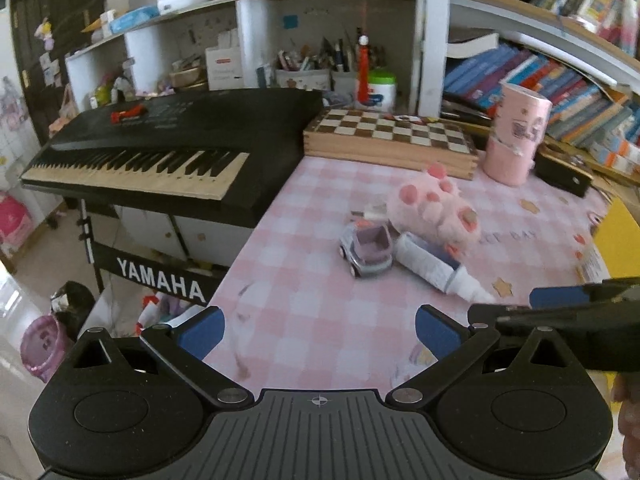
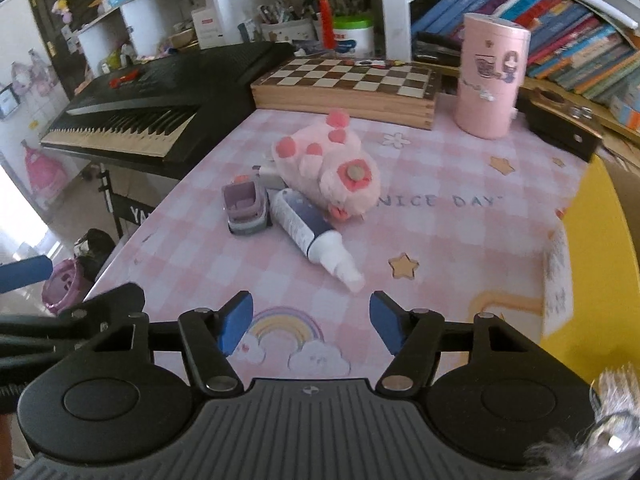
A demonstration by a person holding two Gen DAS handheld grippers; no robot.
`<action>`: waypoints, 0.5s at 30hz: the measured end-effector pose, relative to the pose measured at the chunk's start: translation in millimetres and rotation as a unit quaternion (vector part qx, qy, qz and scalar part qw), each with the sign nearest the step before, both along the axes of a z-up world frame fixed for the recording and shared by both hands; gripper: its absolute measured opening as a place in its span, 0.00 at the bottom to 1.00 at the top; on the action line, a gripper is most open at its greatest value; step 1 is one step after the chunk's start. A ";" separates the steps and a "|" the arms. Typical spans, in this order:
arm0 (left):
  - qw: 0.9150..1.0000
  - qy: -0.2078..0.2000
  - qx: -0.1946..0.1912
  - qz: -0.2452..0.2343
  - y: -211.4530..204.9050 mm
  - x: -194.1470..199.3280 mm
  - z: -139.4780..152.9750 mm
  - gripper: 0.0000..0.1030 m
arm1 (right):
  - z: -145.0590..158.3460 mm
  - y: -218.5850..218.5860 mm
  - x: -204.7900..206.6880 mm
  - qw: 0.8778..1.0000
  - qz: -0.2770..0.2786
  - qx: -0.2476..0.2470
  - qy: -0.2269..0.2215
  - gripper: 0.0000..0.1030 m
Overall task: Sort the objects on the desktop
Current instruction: 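Move both tools toward the toy car and white-blue spray bottle, then grasp the white-blue spray bottle with the right gripper while the left grasps the grey-purple toy car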
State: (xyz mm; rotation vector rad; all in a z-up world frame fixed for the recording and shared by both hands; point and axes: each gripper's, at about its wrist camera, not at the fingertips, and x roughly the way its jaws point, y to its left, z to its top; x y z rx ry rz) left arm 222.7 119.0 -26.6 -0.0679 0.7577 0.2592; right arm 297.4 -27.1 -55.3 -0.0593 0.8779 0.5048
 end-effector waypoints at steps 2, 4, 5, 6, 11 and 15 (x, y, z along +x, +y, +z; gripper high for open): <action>1.000 0.002 0.001 0.011 1.8 9.2 -1.0 1.00 | -4.2 3.0 9.8 1.000 0.013 -0.002 0.002 0.61; 1.000 0.006 0.002 0.023 4.4 18.7 -0.8 1.00 | -9.9 7.5 20.1 1.000 0.025 -0.003 0.009 0.58; 1.000 0.007 0.004 0.028 5.8 22.8 -0.2 1.00 | -12.2 9.9 25.3 0.999 0.031 -0.004 0.010 0.56; 0.999 0.007 0.006 0.031 7.0 27.0 0.6 1.00 | -14.5 13.4 30.6 0.999 0.038 -0.007 0.009 0.55; 0.999 0.007 0.009 0.042 9.3 44.1 3.3 1.00 | -24.6 30.5 57.8 0.997 0.076 -0.024 -0.005 0.51; 0.999 0.004 0.009 0.049 7.6 54.2 4.7 1.00 | -37.4 46.5 80.5 0.992 0.115 -0.055 -0.012 0.45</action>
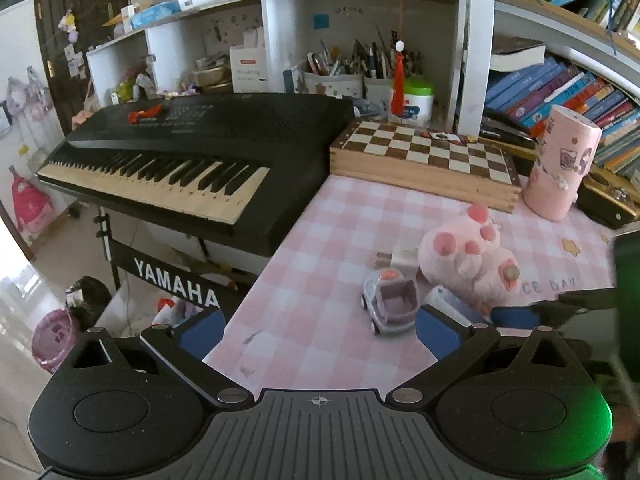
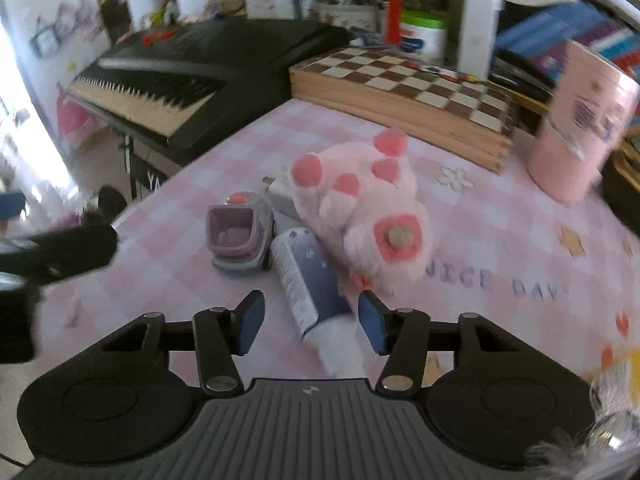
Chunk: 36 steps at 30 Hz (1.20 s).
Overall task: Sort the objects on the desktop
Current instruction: 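Grasp the white-blue spray bottle with the right gripper while the left grasps the grey-purple toy car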
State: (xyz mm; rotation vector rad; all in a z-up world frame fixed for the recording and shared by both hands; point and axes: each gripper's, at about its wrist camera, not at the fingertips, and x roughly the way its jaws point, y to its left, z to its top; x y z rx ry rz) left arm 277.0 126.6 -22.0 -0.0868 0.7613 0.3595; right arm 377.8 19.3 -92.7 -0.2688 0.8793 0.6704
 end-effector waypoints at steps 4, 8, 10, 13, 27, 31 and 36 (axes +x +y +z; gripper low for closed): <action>1.000 0.006 -0.009 -0.005 -0.8 7.4 -4.6 1.00 | -11.1 8.3 12.7 1.000 0.024 -0.013 0.008 0.44; 1.000 0.014 -0.018 0.008 -1.6 16.4 -11.1 0.99 | -16.6 9.4 12.0 1.000 0.024 -0.007 -0.008 0.36; 1.000 0.014 -0.014 0.018 -2.5 20.7 -12.8 0.99 | -15.5 4.1 11.8 1.000 0.011 -0.002 -0.004 0.29; 0.999 0.017 -0.024 0.014 -2.8 30.4 -16.7 0.98 | -14.6 -13.6 9.0 0.999 -0.041 0.005 0.011 0.29; 0.997 0.070 -0.013 -0.036 -25.8 95.5 -73.2 0.44 | -13.1 -53.2 -18.3 0.996 -0.084 -0.017 -0.001 0.30; 0.996 0.068 0.001 -0.051 -26.3 97.0 -76.6 0.43 | -13.3 -50.7 -15.4 0.997 -0.079 -0.019 -0.003 0.30; 0.996 0.057 -0.037 -0.062 -14.9 81.6 -63.2 0.40 | -9.5 -52.1 -15.2 0.996 -0.083 -0.019 0.001 0.29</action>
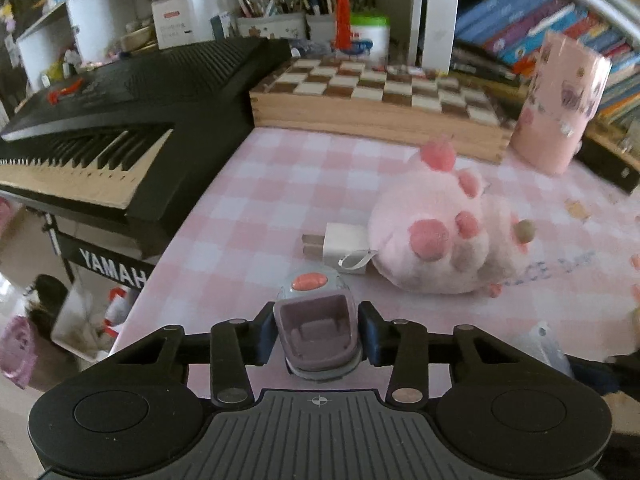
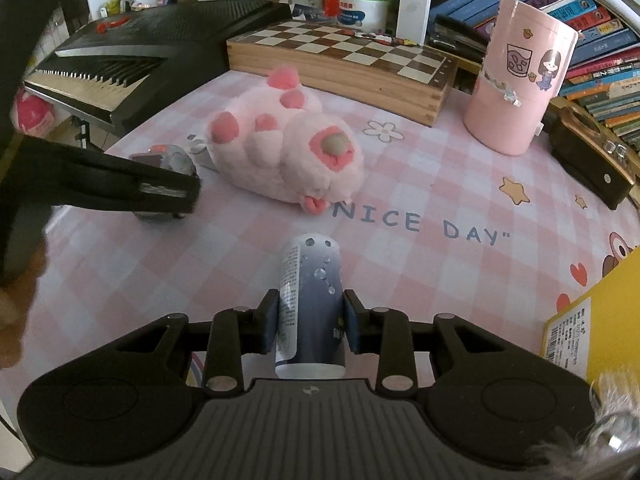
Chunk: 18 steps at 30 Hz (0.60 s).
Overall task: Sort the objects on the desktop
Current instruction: 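Grasp the white-blue spray bottle with the right gripper while the left grasps the grey-purple toy car, then carry the spray bottle and toy car with both tools over the yellow box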
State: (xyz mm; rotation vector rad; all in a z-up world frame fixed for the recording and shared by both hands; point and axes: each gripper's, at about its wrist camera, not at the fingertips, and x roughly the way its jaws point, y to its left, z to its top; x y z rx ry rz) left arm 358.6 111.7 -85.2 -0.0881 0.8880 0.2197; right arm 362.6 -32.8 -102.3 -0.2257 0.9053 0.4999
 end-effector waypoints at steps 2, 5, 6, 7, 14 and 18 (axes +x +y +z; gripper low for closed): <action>1.000 -0.014 -0.008 -0.007 1.8 -12.2 11.4 0.40 | 7.6 -3.5 -2.1 1.000 -0.008 0.013 -0.004 0.29; 0.999 -0.030 -0.023 -0.020 2.8 -30.0 28.6 0.40 | 22.1 -6.8 -7.7 1.000 -0.005 0.026 -0.014 0.29; 0.999 -0.037 -0.029 -0.022 3.5 -35.9 34.0 0.40 | 27.2 -8.0 -10.0 0.999 -0.004 0.030 -0.014 0.29; 0.998 -0.044 -0.034 -0.024 3.7 -42.2 39.8 0.40 | 31.2 -9.3 -12.0 0.999 -0.004 0.033 -0.014 0.29; 0.994 -0.081 -0.039 -0.059 -1.8 -81.9 69.0 0.40 | 53.3 -14.7 -37.4 0.998 -0.028 0.055 -0.009 0.29; 0.992 -0.086 -0.047 -0.075 -1.2 -106.8 77.3 0.40 | 64.3 -15.3 -63.0 0.997 -0.045 0.062 -0.015 0.29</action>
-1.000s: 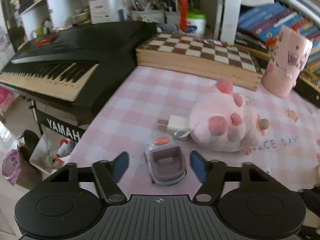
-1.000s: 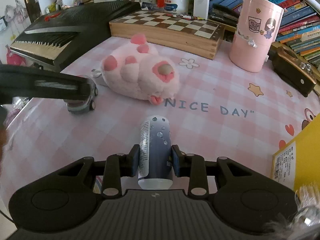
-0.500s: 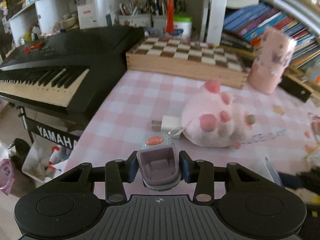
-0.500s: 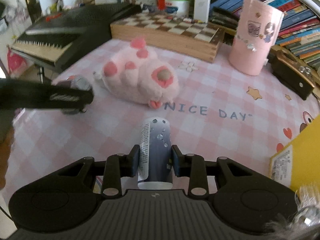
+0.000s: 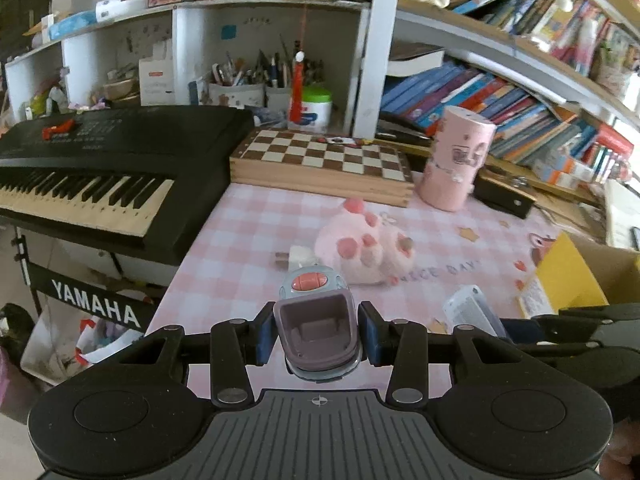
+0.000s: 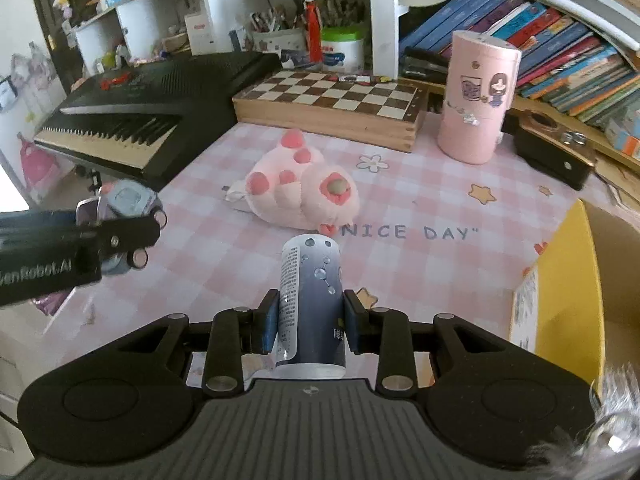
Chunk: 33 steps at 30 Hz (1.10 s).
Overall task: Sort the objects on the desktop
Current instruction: 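Carry the spray bottle and toy car with both tools over the yellow box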
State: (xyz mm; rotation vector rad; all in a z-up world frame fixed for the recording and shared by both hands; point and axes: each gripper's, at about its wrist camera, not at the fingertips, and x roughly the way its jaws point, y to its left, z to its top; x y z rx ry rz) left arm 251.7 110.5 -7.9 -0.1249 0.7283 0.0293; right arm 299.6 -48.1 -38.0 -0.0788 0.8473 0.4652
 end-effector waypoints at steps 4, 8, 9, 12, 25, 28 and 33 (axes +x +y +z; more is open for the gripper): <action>1.000 -0.006 -0.008 -0.012 3.7 -26.6 3.9 0.40 | 8.5 0.5 -30.4 1.000 -0.018 0.007 -0.006 0.29; 0.999 -0.018 -0.009 -0.029 7.1 -52.9 7.2 0.40 | 11.8 0.3 -57.6 0.999 -0.038 0.014 -0.005 0.29; 0.999 -0.023 -0.011 -0.031 9.0 -59.8 8.2 0.40 | 11.4 1.0 -65.5 0.999 -0.044 0.016 -0.004 0.29; 0.999 -0.030 -0.011 -0.039 13.3 -76.8 10.8 0.40 | 11.8 3.4 -86.8 0.998 -0.053 0.015 -0.006 0.29; 0.996 -0.023 -0.011 -0.086 21.0 -156.5 5.2 0.40 | 8.6 12.1 -174.6 0.995 -0.096 0.025 0.001 0.29; 0.995 -0.021 -0.013 -0.098 19.0 -170.6 3.7 0.40 | 6.8 9.9 -193.2 0.994 -0.106 0.026 0.005 0.29; 0.992 -0.017 -0.019 -0.125 11.0 -183.7 2.0 0.40 | 2.5 1.2 -222.0 0.991 -0.130 0.026 0.012 0.29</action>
